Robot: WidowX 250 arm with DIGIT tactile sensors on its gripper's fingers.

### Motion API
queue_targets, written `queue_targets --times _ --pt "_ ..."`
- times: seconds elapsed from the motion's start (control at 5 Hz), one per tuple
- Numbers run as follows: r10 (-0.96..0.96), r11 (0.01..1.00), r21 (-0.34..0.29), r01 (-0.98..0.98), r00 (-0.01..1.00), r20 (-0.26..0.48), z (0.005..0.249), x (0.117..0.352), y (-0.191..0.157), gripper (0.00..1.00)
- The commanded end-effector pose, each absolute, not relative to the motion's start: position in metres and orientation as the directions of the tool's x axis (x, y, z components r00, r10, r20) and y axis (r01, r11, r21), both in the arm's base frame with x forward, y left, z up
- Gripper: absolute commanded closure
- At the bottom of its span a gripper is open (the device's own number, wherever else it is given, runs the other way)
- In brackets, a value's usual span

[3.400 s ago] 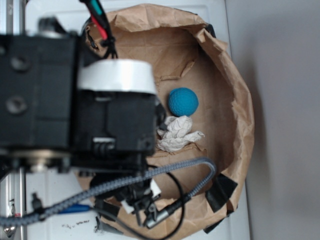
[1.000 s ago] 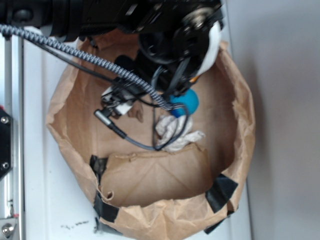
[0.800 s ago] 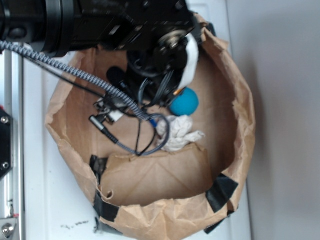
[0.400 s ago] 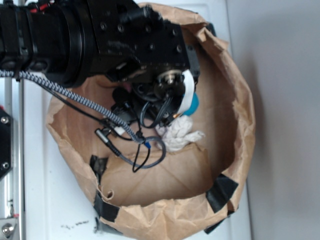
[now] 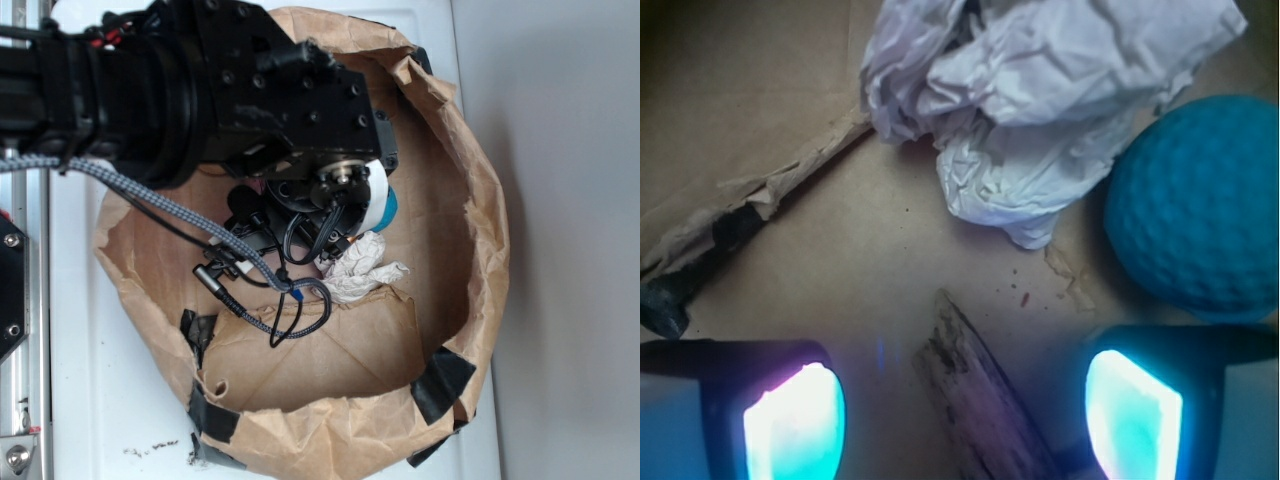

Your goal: Grab the wood chip.

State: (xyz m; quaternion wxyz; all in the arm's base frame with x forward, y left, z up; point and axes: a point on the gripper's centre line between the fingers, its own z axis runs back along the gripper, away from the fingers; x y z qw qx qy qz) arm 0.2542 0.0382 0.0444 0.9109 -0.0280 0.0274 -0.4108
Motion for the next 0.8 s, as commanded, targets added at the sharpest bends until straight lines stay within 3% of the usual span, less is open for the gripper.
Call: queue_targets --times 0.0,0.2,0.4,0.6 --pt "-0.768 0.64 -0.053 0.767 0.64 -0.014 0.048 0.265 0.026 0.0" --pt "-0.754 0.656 -0.01 0.755 0.655 0.056 0.048 0.263 0.036 0.0" --pt "-0.754 0.656 0.047 0.753 0.653 0.068 0.037 0.26 0.035 0.0" --pt "-0.744 0.668 0.037 0.743 0.666 0.053 0.028 0.255 0.036 0.0"
